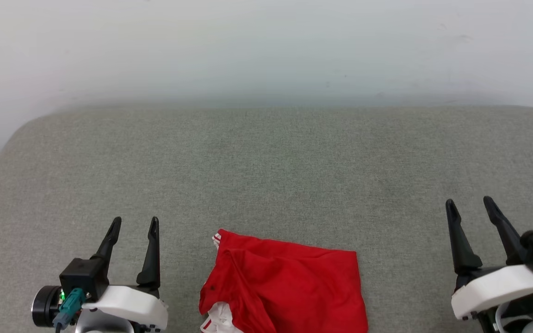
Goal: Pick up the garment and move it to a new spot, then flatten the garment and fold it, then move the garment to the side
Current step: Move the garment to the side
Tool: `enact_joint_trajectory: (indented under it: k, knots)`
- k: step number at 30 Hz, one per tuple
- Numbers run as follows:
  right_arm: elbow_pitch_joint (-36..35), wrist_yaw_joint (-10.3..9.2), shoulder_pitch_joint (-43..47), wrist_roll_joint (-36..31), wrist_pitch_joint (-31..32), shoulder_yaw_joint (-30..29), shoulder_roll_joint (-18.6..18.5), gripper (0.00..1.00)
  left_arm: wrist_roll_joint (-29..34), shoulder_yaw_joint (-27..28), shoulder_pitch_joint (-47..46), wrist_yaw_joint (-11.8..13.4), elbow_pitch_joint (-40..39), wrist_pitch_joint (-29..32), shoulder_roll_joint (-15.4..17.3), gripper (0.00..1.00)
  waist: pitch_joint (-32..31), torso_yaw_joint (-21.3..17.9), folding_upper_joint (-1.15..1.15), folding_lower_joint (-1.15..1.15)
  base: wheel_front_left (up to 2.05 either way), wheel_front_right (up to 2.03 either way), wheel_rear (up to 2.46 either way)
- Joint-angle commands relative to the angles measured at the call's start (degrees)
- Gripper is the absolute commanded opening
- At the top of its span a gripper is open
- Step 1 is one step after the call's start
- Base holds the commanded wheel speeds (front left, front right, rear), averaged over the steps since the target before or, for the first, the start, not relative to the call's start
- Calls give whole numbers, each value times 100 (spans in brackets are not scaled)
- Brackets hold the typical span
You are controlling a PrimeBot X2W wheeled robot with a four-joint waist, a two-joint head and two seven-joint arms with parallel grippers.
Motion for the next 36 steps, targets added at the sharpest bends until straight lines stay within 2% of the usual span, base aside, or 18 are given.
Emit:
enact_joint_trajectory:
  k: [1,10,19,25,29,36]
  knots:
    - [-76,-3,104,-61,8,1,30,100,25,26,70,-25,9,-13,-8,100,-19,-10,0,0,0,0,0]
    - [-648,-3,628,-252,286,43,182,100,179,141,257,-81,69,-13,-108,100,-39,-46,0,0,0,0,0]
    - [-755,-3,654,-201,514,-28,228,100,289,213,135,-174,78,-14,-186,100,4,13,0,0,0,0,0]
    - [-409,-3,698,424,915,-373,229,100,347,277,-7,-250,51,-14,-300,100,109,157,0,0,0,0,0]
    - [-86,-3,677,990,1405,-440,68,100,395,345,-94,-296,20,-14,-353,100,253,276,0,0,0,0,0]
    - [354,-3,509,1947,2499,-48,-136,100,495,451,-319,-404,-92,-14,-511,100,702,525,0,0,0,0,0]
